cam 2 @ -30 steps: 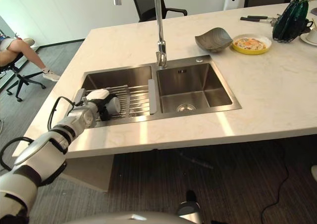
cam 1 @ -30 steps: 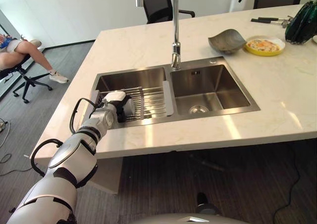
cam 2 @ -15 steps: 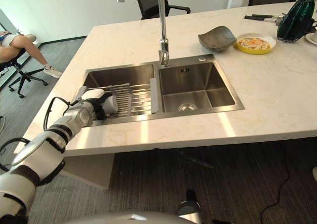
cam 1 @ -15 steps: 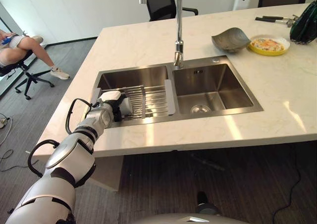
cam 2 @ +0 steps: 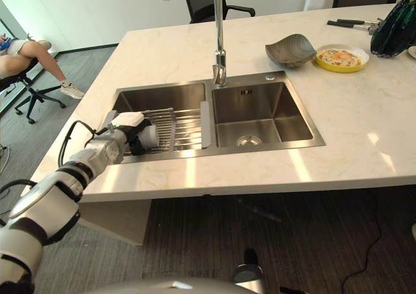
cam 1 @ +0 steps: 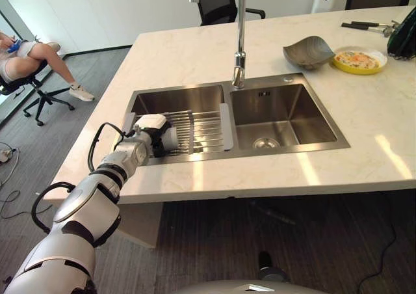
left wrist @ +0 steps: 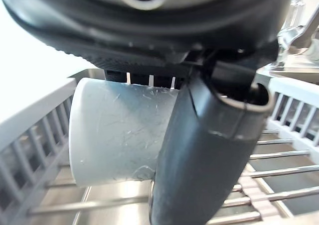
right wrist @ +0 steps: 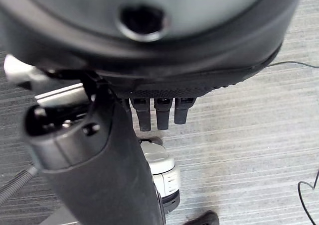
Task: Place the dishes in the dishwasher.
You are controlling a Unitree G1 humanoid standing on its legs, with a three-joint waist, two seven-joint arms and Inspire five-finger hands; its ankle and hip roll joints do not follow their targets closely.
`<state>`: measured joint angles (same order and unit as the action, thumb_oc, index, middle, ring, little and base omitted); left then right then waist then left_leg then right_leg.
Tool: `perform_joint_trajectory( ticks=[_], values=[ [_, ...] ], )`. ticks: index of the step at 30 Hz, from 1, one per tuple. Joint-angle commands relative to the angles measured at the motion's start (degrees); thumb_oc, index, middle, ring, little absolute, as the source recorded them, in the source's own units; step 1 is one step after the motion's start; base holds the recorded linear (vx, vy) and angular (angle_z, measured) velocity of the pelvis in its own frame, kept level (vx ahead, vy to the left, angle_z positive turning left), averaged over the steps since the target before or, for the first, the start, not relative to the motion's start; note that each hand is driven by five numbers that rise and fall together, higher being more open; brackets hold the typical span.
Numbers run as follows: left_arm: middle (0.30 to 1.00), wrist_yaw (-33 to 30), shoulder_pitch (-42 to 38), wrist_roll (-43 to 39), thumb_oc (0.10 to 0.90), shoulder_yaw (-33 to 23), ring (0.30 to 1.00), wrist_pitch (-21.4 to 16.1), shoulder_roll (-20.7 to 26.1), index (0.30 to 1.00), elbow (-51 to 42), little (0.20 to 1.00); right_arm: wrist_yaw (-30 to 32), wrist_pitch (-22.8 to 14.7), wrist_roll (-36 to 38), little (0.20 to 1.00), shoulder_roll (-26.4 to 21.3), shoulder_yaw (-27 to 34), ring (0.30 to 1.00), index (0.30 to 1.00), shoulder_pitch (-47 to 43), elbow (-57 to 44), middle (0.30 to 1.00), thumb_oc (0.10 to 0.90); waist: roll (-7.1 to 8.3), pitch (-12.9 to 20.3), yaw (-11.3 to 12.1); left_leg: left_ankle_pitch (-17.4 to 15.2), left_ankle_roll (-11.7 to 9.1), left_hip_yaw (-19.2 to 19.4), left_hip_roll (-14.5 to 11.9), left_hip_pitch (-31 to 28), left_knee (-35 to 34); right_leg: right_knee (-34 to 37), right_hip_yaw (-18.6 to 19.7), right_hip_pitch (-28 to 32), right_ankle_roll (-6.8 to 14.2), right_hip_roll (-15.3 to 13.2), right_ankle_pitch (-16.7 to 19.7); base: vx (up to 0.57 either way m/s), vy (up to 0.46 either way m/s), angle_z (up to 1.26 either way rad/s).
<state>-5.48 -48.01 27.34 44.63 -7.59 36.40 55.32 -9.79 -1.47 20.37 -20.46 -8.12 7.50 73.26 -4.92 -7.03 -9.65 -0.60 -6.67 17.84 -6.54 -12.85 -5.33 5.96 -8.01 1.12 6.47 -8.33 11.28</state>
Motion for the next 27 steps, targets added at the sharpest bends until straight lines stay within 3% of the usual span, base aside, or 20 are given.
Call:
perform_joint_trajectory(
  ticks=[1,4,7,8,9,11,13,14,16,18,19,21,22,24,25,26,27],
  values=[
    [0.3,-8.3,-7.2,0.5,0.4,-3.5,0.3,-2.0,5.6,0.3,-5.9,0.3,0.5,-2.0,1.5,0.9,-0.7,1.0,0.9,0.9,0.6,0.8,0.9,0.8,1.14,0.8,0.2,-0.3,0.6,0.7,2.9,2.6,0.3,-1.0,-4.7,6.7,6.0,-3.0,-9.6,-0.02,0.007,0.05],
    [0.3,-8.7,-2.8,-2.6,0.4,-8.0,0.3,-4.1,7.7,0.3,-17.8,0.3,0.7,-2.0,2.0,0.9,0.0,2.7,0.9,0.9,1.5,0.3,0.9,0.8,1.32,1.1,0.8,-0.4,0.6,0.0,3.0,2.8,0.3,-1.0,-5.1,6.9,6.1,-3.2,-9.6,-0.01,0.006,0.12],
    [0.3,-13.0,8.1,-7.6,0.4,-21.2,0.3,-7.2,7.3,0.3,-36.1,0.3,0.8,-1.8,2.3,0.9,1.9,5.2,0.9,0.9,2.0,-0.8,0.9,0.8,2.09,1.7,2.3,-0.5,0.8,-1.1,3.3,3.0,0.3,-1.5,-6.2,7.1,6.2,-3.7,-9.3,-0.01,0.037,0.11],
    [0.3,-12.8,8.7,-7.6,0.4,-21.7,0.3,-7.0,7.4,0.3,-36.6,0.3,0.8,-1.8,2.2,0.9,1.8,5.1,0.9,0.9,2.1,-0.8,0.9,0.8,2.0,1.8,2.1,-0.5,0.8,-1.1,3.3,3.0,0.3,-1.5,-6.2,7.1,6.2,-3.7,-9.3,-0.01,0.082,0.11],
    [0.3,-12.6,13.2,-11.4,0.4,-27.2,0.3,-8.8,5.7,0.3,-43.5,0.3,0.8,-1.9,2.4,0.9,2.6,6.2,0.9,0.9,2.0,-1.6,0.9,0.8,2.51,1.9,2.7,-0.6,1.0,-1.0,3.5,3.1,0.3,-2.2,-6.4,6.6,6.4,-4.1,-8.8,-0.01,0.053,0.06],
    [0.3,-12.1,14.9,-14.0,0.4,-30.2,0.3,-9.3,4.7,0.3,-46.3,0.3,0.9,-1.8,2.5,0.9,2.6,6.8,0.9,0.9,1.8,-2.0,0.9,0.8,2.71,2.0,2.9,-0.7,1.2,-0.9,3.6,3.3,0.3,-2.8,-6.2,5.9,6.5,-4.4,-8.4,-0.03,0.078,0.02],
    [0.3,-13.4,18.9,-21.1,0.4,-37.4,0.3,-10.9,1.6,0.3,-50.3,0.3,0.7,-1.5,2.5,0.9,2.2,7.3,0.9,0.9,2.1,-2.9,0.9,0.8,3.26,2.3,3.2,-1.4,1.5,0.1,4.0,3.7,0.3,-3.5,-5.6,4.0,7.6,-5.2,-6.5,-0.05,0.073,0.01],
    [0.3,-13.3,18.9,-21.1,0.4,-37.5,0.3,-10.9,1.5,0.3,-50.4,0.3,0.7,-1.5,2.5,0.9,2.1,7.3,0.9,0.9,2.1,-2.9,0.9,0.8,3.24,2.5,3.3,-1.4,1.5,0.2,4.0,3.8,0.3,-3.5,-5.6,3.9,7.6,-5.2,-6.4,-0.12,0.041,-0.05],
    [0.3,-14.0,21.1,-26.4,0.4,-41.3,0.3,-12.4,-3.2,0.3,-50.6,0.3,0.5,-1.8,2.1,0.9,2.2,7.1,0.9,0.9,1.4,-4.6,0.9,0.8,4.38,1.8,3.9,-1.1,1.4,0.2,3.6,5.0,0.3,-3.8,-4.4,1.7,8.5,-5.5,-4.2,-0.18,-0.006,-0.13],
    [0.3,-14.1,22.3,-27.2,0.4,-42.1,0.3,-12.7,-3.6,0.3,-50.1,0.3,0.4,-1.7,1.9,0.9,1.9,6.8,0.9,0.9,0.8,-5.0,0.9,0.8,4.62,1.4,4.0,-0.7,1.4,-0.4,3.0,5.9,0.3,-5.1,-3.0,0.3,8.5,-5.3,-4.0,-0.21,-0.029,-0.06],
    [0.3,-13.5,26.2,-30.3,0.4,-44.8,0.3,-13.2,-3.7,0.3,-50.1,0.3,0.5,-1.5,2.4,0.9,2.0,6.2,0.9,0.9,-0.8,-5.5,0.9,0.8,4.85,0.4,5.1,1.0,1.9,-1.7,2.1,8.4,0.3,-12.3,-0.3,0.0,7.5,-3.8,-8.9,-0.29,0.018,0.04],
    [0.3,-12.5,28.1,-31.3,0.4,-45.5,0.3,-12.9,-3.3,0.3,-50.0,0.3,0.4,-1.7,2.5,0.9,2.3,5.9,0.9,0.9,-0.9,-5.6,0.9,0.8,4.73,0.5,5.7,1.9,2.2,-2.3,1.8,9.3,0.3,-14.5,0.0,0.5,6.6,-2.8,-10.7,-0.24,-0.009,0.09],
    [0.3,-11.3,31.0,-32.1,0.4,-46.6,0.3,-12.5,-2.7,0.3,-48.8,0.3,-0.1,-1.8,2.4,0.9,2.9,4.6,0.9,0.9,-1.2,-5.1,0.9,0.8,4.85,0.9,7.6,3.0,2.7,-4.4,2.0,10.9,0.3,-18.5,0.9,3.0,5.4,-0.3,-15.0,-0.13,-0.034,0.07],
    [0.3,-11.1,31.8,-32.6,0.4,-46.9,0.3,-12.3,-2.8,0.3,-48.7,0.3,-0.2,-1.7,2.2,0.9,3.3,3.8,0.9,0.9,-1.4,-5.0,0.9,0.8,4.97,1.5,8.2,3.6,2.8,-5.4,2.2,11.9,0.3,-19.4,1.6,3.6,4.8,0.9,-16.2,-0.13,-0.065,0.5],
    [0.3,-11.2,33.0,-32.2,0.4,-48.4,0.3,-11.8,-2.2,0.3,-48.6,0.3,-0.4,-1.6,1.5,0.9,3.6,2.8,0.9,0.9,-1.7,-5.1,0.9,0.8,5.59,1.9,9.4,4.3,2.8,-6.3,2.6,13.0,0.3,-17.4,1.3,6.1,3.9,1.9,-17.7,-0.21,-0.208,0.89],
    [0.3,-10.9,36.4,-30.9,0.4,-51.5,0.3,-11.0,-0.7,0.3,-49.5,0.3,-0.3,-1.7,-0.6,0.9,3.8,0.9,0.9,0.9,-2.2,-5.3,0.9,0.8,7.12,2.2,12.5,6.1,2.2,-7.5,3.0,15.3,0.4,-13.8,-1.2,9.5,1.9,2.7,-20.7,-0.17,-0.186,0.67],
    [0.3,-10.8,36.6,-30.9,0.4,-51.7,0.3,-10.9,-0.7,0.3,-49.7,0.3,-0.3,-1.8,-0.6,0.9,3.8,0.9,0.9,0.9,-2.3,-5.3,0.9,0.8,7.02,2.3,12.4,6.4,2.2,-7.6,2.9,15.5,0.3,-13.6,-1.2,9.4,1.8,2.9,-20.5,-0.18,-0.255,0.7]
  ],
)
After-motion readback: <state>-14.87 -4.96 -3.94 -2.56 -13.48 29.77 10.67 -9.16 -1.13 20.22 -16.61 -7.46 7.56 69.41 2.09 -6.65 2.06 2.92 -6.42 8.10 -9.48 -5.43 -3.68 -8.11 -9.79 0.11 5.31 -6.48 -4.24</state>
